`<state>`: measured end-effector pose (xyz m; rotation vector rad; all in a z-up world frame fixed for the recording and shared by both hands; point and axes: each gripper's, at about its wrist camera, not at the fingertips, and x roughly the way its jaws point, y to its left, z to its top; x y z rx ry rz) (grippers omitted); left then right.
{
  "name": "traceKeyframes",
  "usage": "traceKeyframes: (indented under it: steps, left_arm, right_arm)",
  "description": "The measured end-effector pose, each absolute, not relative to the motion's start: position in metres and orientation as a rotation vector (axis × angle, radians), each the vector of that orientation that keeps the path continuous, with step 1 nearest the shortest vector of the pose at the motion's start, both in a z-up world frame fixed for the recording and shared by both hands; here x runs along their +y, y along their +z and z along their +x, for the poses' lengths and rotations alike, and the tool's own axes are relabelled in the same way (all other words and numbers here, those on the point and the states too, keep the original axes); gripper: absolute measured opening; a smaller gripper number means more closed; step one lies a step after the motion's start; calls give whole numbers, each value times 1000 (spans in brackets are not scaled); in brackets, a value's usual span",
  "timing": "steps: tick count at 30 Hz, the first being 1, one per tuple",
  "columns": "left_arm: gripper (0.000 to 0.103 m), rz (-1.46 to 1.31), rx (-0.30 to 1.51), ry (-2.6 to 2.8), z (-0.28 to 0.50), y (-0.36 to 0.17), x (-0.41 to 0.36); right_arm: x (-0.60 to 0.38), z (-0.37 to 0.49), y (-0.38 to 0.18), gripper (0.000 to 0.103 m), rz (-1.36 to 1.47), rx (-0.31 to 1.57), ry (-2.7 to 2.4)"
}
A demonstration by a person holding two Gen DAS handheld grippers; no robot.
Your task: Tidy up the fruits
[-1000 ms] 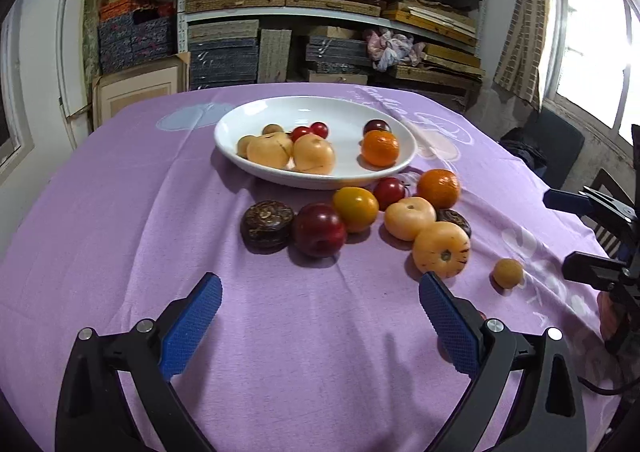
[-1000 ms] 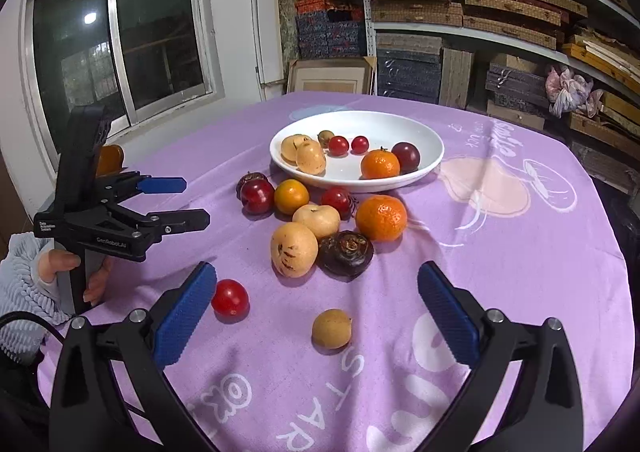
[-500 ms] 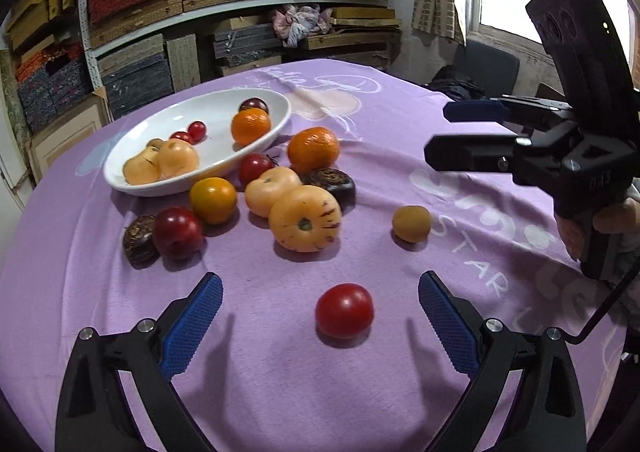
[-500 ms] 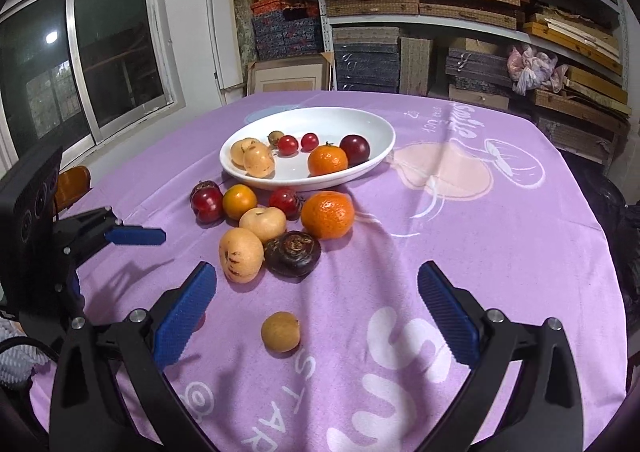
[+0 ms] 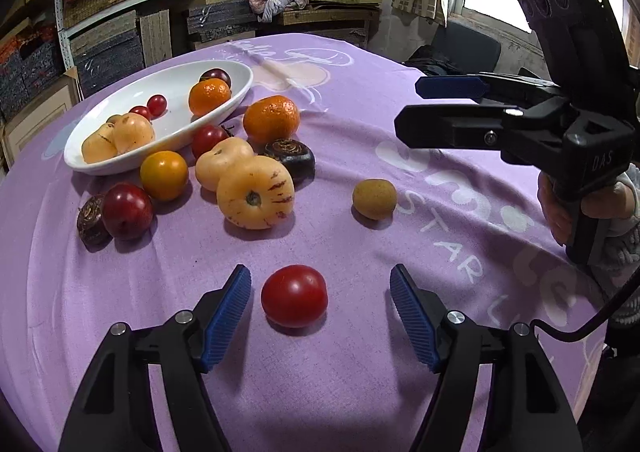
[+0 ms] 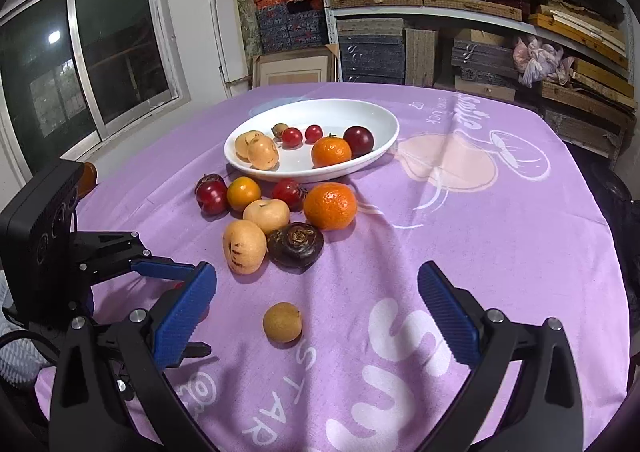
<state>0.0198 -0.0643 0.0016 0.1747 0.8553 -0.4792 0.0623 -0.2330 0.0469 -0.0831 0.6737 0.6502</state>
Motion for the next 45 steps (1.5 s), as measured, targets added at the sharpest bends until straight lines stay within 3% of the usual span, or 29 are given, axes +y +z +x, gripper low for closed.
traceKeyframes:
  steps: [6,13,15,17,19,31,33,35,45]
  left_arm:
    - [53,181,868,-483,21,0,-66]
    - [47,159,882,-487,17,-1,-61]
    - [37,140,882,-476,17,-1,-58]
    - [32,109,885,-467,18,0,-52]
    - [32,87,887,-469,19,1,-48]
    - [32,18,820,-356,15,16,-8]
    - [32,27,830,-358,16,15,-11]
    - [32,24,828,-365,15,15,-10]
    - [32,0,871,-380,22,8,-8]
  right_arm:
    - [-221,60,38,99,-138,682,652]
    - [-218,64,32,98,-147,705,663]
    - [-216,64,31,96,-151,712,673]
    - [-214,63,28,86,-162,723,687]
    - [-210,63,25,79,-170,739,703]
    - [-189,54,9,70,-258,773,754]
    - [-189,55,9,65,-253,781,759]
    - [-188,57,6,52,-244,806,777]
    - [-188,65,-1,41,-239,860,763]
